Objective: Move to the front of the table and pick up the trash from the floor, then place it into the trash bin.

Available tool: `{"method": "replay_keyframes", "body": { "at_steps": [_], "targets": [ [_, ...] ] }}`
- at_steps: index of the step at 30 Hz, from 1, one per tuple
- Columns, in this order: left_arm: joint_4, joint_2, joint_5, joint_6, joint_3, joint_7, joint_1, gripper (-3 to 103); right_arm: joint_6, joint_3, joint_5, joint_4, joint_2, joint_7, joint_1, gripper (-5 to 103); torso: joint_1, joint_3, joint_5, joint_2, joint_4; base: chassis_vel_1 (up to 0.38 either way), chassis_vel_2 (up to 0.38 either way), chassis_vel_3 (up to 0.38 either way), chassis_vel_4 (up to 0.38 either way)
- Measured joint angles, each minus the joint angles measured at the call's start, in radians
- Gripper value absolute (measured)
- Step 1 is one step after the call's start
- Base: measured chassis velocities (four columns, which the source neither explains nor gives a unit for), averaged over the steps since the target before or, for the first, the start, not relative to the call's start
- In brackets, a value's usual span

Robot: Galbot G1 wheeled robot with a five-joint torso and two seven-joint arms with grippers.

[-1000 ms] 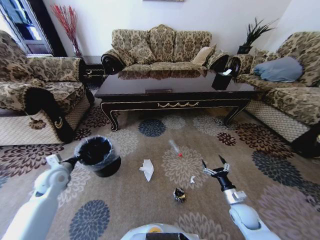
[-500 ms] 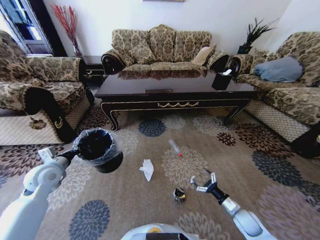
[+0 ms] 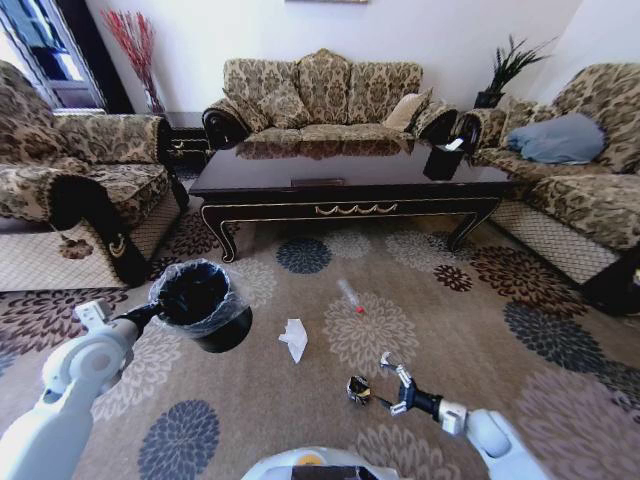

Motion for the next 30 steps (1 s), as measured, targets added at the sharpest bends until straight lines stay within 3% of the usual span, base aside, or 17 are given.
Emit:
{"method": "replay_keyframes", "body": {
  "at_steps": [7, 16, 30],
  "targets": [
    [-0.015, 0.0, -0.009, 0.007, -0.012, -0.011, 0.022, 4, 0.001, -0.035, 0.036, -0.039, 0.018, -0.078, 0.024, 100, 0.0, 0.0, -0.0004, 0.0, -0.0003, 0.0, 0.0, 0.0, 0.0],
    [-0.049, 0.009, -0.074, 0.019, -0.049, -0.036, 0.036, 4, 0.0, -0.074, 0.0, -0.091, 0.068, -0.075, 0.081, 100, 0.0, 0.0, 0.0, 0.0, 0.0, 0.0, 0.0, 0.0, 0.0],
    [-0.063, 0.007, -0.097, 0.025, -0.063, -0.05, 0.041, 4, -0.001, -0.099, -0.015, -0.169, 0.086, -0.077, 0.116, 100, 0.0, 0.0, -0.0002, 0.0, -0.0001, 0.0, 0.0, 0.0, 0.0]
  ]
}}
